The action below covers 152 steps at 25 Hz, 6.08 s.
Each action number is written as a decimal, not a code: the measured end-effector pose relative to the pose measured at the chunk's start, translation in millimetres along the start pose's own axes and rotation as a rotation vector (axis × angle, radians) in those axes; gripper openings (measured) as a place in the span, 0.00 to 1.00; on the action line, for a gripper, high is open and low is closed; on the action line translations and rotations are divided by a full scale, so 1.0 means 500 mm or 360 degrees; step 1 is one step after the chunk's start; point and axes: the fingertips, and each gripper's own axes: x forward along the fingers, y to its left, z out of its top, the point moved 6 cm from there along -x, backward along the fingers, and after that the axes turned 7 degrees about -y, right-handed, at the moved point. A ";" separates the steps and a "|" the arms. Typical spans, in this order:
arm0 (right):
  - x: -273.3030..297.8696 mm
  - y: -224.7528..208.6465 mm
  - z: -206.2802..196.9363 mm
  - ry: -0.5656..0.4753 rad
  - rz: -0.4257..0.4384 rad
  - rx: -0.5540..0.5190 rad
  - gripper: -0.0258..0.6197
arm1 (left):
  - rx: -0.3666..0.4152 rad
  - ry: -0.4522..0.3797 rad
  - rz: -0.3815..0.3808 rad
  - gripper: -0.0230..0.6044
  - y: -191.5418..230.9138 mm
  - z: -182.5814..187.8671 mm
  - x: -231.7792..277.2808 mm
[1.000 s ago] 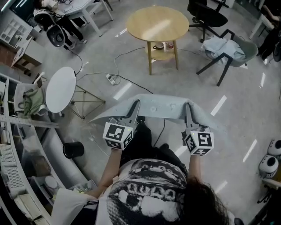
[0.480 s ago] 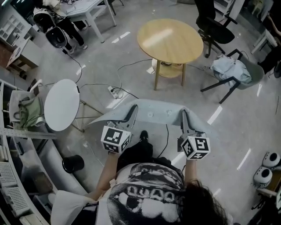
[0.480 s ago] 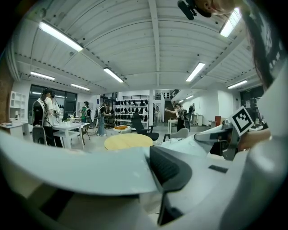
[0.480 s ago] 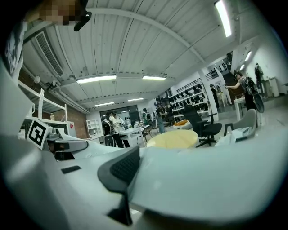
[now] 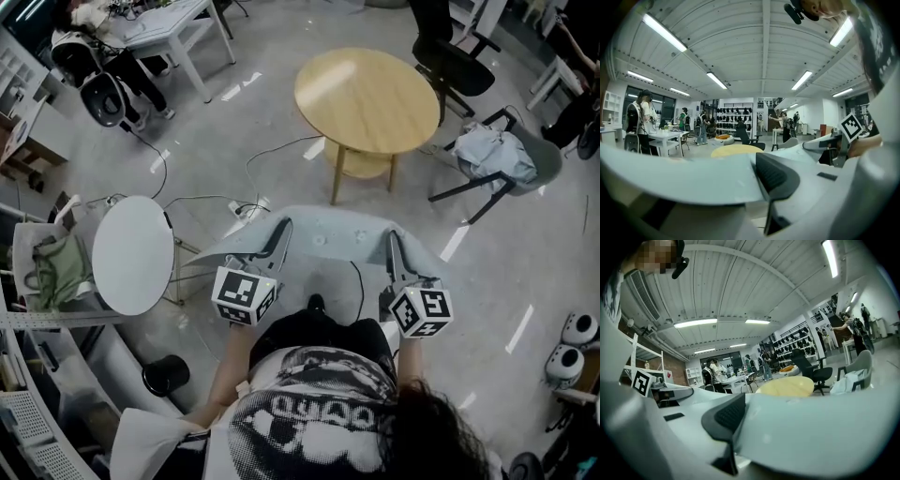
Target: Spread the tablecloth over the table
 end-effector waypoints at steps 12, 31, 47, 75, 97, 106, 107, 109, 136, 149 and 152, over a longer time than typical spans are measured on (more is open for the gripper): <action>0.039 -0.018 0.027 0.0000 -0.0074 -0.0096 0.14 | 0.0048 -0.0005 -0.0124 0.15 0.033 0.009 0.077; 0.299 -0.219 0.180 -0.0123 -0.0022 -0.0129 0.15 | 0.0216 -0.0129 -0.0224 0.16 0.110 0.125 0.429; 0.520 -0.429 0.330 -0.0245 0.0066 -0.0241 0.15 | 0.0405 -0.0190 -0.0267 0.16 0.142 0.227 0.764; 0.913 -0.542 0.535 -0.0356 -0.0068 -0.0462 0.17 | 0.0560 -0.0322 -0.0487 0.17 0.381 0.376 1.191; 1.253 -0.659 0.908 -0.0606 -0.0348 -0.0779 0.17 | 0.0751 -0.0813 -0.0737 0.17 0.549 0.711 1.640; 1.250 -0.614 0.957 -0.0692 -0.0353 -0.1095 0.17 | 0.0361 -0.0923 -0.0826 0.17 0.579 0.711 1.646; 1.247 -0.615 0.938 -0.0674 -0.0354 -0.1070 0.17 | 0.0309 -0.0894 -0.0850 0.17 0.581 0.689 1.646; 1.245 -0.622 0.892 -0.0625 -0.0364 -0.1003 0.17 | 0.0227 -0.0822 -0.0891 0.17 0.585 0.640 1.648; 0.990 -0.544 0.355 -0.0303 -0.0441 -0.0039 0.16 | -0.0127 -0.0237 -0.0928 0.17 0.517 0.180 1.324; 0.782 -0.457 0.140 -0.0303 -0.0383 0.0495 0.16 | -0.0390 0.0003 -0.0810 0.17 0.447 0.024 1.069; 0.745 -0.440 0.103 -0.0266 -0.0392 0.0555 0.16 | -0.0463 0.0056 -0.0792 0.17 0.434 -0.010 1.024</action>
